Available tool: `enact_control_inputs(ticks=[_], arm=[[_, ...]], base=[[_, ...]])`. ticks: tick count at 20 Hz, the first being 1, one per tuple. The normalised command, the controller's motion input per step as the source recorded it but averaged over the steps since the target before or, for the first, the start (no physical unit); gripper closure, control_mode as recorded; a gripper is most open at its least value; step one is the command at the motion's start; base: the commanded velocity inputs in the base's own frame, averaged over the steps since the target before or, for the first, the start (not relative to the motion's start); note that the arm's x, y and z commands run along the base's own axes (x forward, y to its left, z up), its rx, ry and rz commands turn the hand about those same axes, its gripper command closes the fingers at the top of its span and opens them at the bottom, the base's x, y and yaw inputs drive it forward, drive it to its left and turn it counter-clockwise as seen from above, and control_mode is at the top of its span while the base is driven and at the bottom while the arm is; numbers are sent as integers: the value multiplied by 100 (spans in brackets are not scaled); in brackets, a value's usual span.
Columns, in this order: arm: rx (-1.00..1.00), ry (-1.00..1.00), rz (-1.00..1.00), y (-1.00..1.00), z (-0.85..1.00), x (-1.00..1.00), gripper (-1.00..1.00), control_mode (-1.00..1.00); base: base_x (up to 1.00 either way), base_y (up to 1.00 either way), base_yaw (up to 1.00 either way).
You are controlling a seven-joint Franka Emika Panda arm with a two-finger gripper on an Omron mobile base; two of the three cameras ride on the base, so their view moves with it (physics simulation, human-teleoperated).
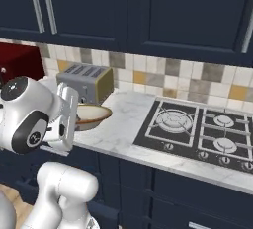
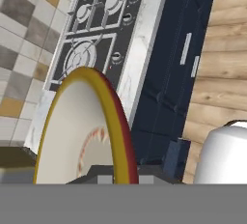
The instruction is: Clear the mugs and bowl far away from the sink.
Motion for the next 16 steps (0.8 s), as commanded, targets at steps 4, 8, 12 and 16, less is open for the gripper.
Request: enact_control_inputs(ticks=[4,8,12,16], arm=[[0,0,0,0,0,0,100,100],[0,0,0,0,0,0,100,100],[0,0,0,0,0,0,100,100],[0,0,0,0,0,0,100,100]], base=[[52,43,-6],[66,12,-1],[9,0,-4],[-4,0,-8]])
